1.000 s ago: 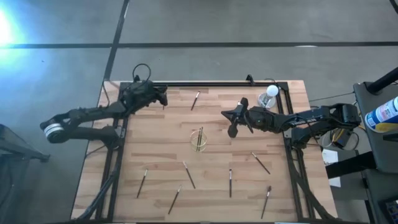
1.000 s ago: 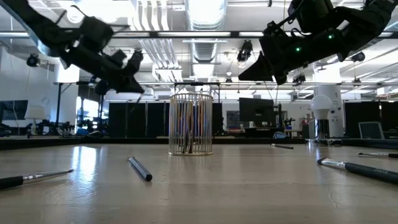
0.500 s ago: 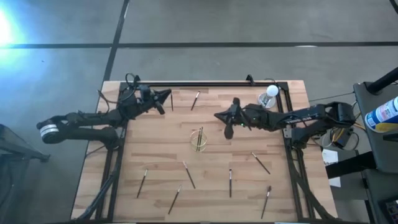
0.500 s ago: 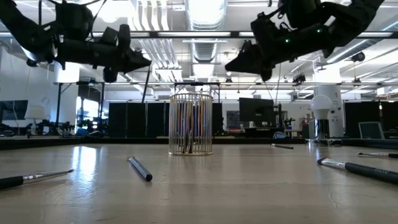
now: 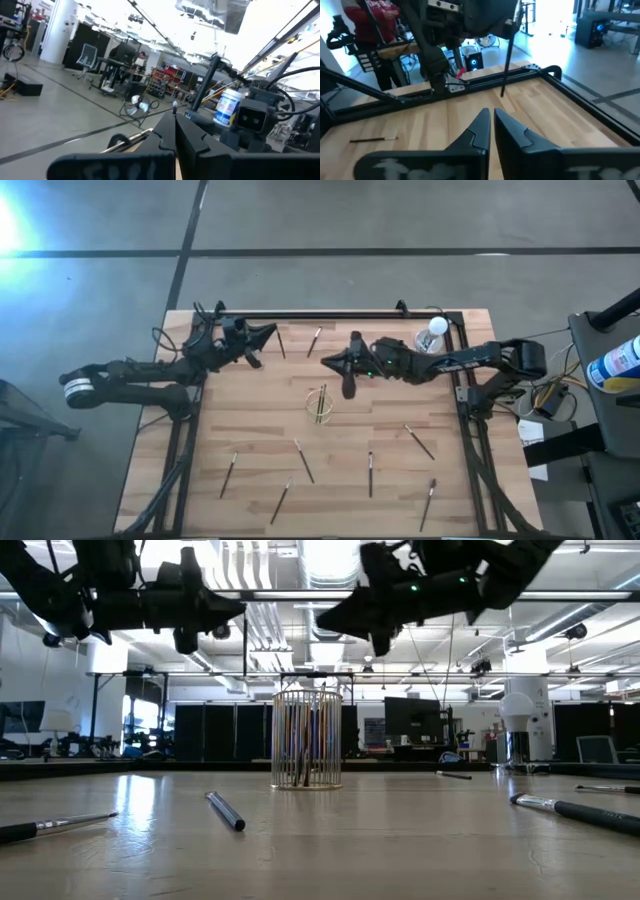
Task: Pick & Place Makeup Brushes
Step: Put the eyeshadow brush into the gold makeup brush holder
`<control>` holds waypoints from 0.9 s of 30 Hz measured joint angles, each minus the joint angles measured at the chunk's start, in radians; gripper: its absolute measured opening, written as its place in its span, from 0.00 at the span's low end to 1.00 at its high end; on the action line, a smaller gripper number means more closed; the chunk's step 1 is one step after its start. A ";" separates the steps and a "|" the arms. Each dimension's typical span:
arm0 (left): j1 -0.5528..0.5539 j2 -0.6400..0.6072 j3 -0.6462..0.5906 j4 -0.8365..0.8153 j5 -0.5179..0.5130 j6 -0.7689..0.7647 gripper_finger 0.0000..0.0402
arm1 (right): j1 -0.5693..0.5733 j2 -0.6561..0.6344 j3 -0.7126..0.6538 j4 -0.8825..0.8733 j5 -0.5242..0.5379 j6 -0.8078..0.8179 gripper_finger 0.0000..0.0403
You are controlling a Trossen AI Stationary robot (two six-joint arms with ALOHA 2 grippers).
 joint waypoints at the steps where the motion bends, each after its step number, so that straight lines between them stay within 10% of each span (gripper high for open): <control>1: -0.002 0.000 0.000 0.006 0.001 -0.004 0.00 | -0.002 0.015 0.028 -0.007 -0.004 0.008 0.08; 15: -0.090 0.009 0.014 0.023 0.022 0.015 0.00 | -0.071 0.253 0.343 -0.039 -0.205 0.081 0.31; 27: -0.123 0.009 0.013 0.023 0.019 0.038 0.00 | -0.075 0.301 0.458 -0.040 -0.232 0.039 0.28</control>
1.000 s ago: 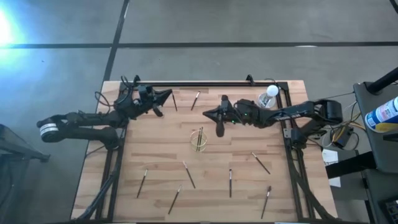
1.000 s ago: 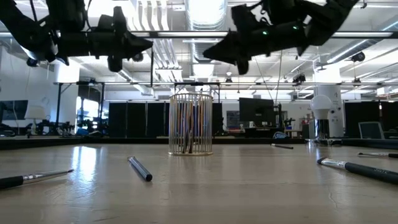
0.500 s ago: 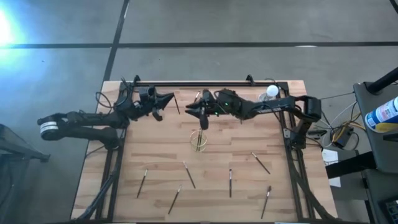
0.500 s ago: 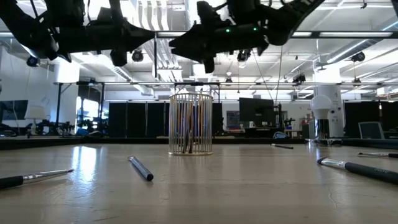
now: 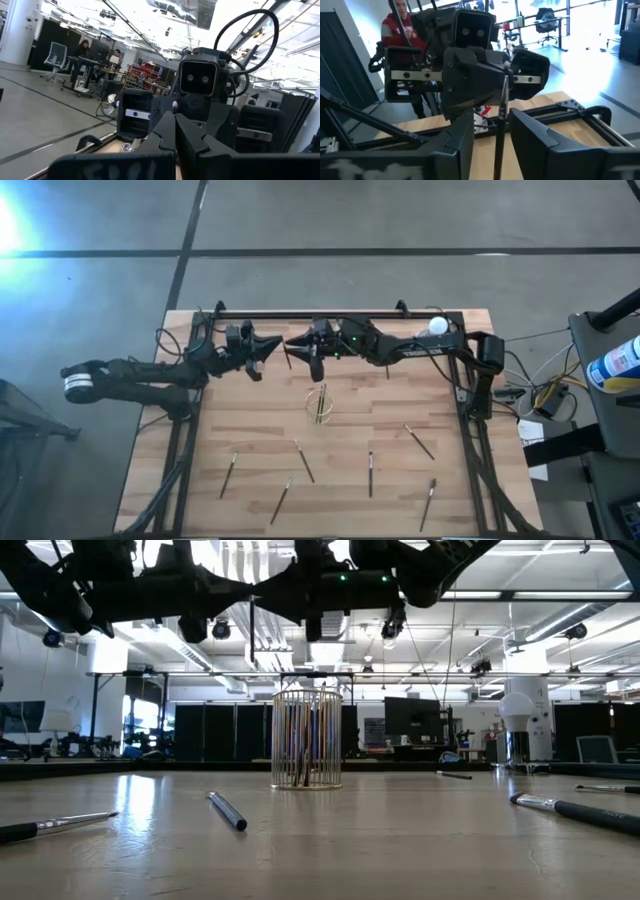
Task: Pick & Place Makeup Brushes
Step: Put the eyeshadow brush into the gold makeup brush holder
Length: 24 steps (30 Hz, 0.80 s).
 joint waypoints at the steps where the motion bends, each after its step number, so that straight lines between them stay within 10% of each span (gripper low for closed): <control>1: 0.000 0.000 0.000 -0.001 0.000 0.000 0.00 | 0.000 0.000 0.002 -0.005 -0.001 -0.002 0.27; 12: -0.006 0.000 0.000 0.000 0.000 -0.001 0.00 | -0.005 0.000 0.017 -0.059 0.002 0.002 0.21; 24: -0.008 0.000 0.000 0.000 0.000 -0.002 0.00 | -0.005 0.000 0.026 -0.082 0.006 0.013 0.35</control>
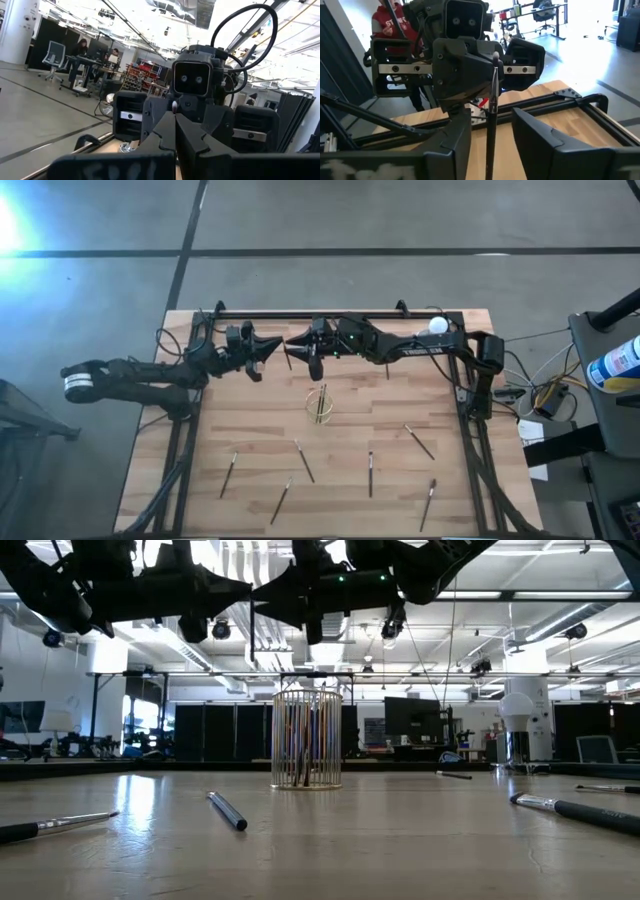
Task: Pick & Place Makeup Brushes
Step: Put the eyeshadow brush into the gold makeup brush holder
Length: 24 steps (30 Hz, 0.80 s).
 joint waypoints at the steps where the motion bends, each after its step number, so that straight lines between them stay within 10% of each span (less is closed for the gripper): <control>1: 0.000 0.000 0.000 0.000 0.000 0.000 0.00 | -0.001 0.000 0.000 -0.001 0.000 0.000 0.36; 24: -0.001 0.000 0.002 0.000 0.001 0.001 0.00 | -0.017 0.100 0.045 0.054 -0.073 0.051 0.36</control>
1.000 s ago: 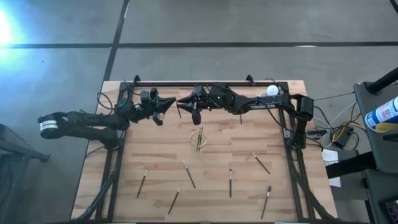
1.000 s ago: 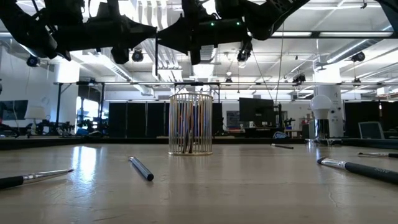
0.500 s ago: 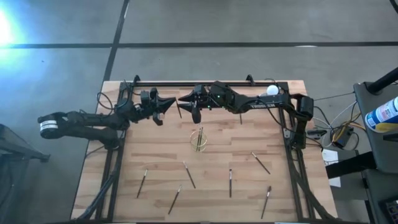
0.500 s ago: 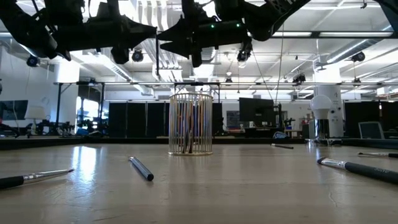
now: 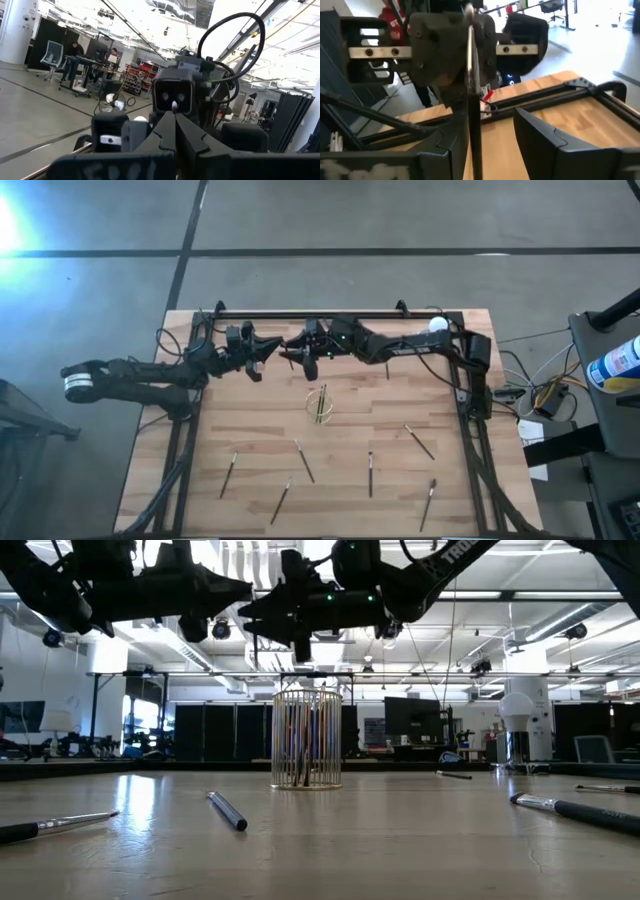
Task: Pick & Place Makeup Brushes
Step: Put the eyeshadow brush into the gold makeup brush holder
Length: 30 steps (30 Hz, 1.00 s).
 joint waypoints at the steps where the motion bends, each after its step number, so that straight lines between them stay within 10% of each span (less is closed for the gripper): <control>1: 0.000 0.000 0.000 0.000 0.000 0.000 0.00 | 0.000 0.000 0.005 0.001 -0.009 -0.005 0.35; 14: 0.000 0.000 -0.002 -0.003 0.006 0.002 0.00 | 0.001 -0.014 0.007 -0.010 -0.014 -0.079 0.05; 30: 0.000 0.000 -0.002 -0.016 0.021 0.000 0.00 | 0.001 -0.018 0.005 -0.024 -0.016 -0.094 0.04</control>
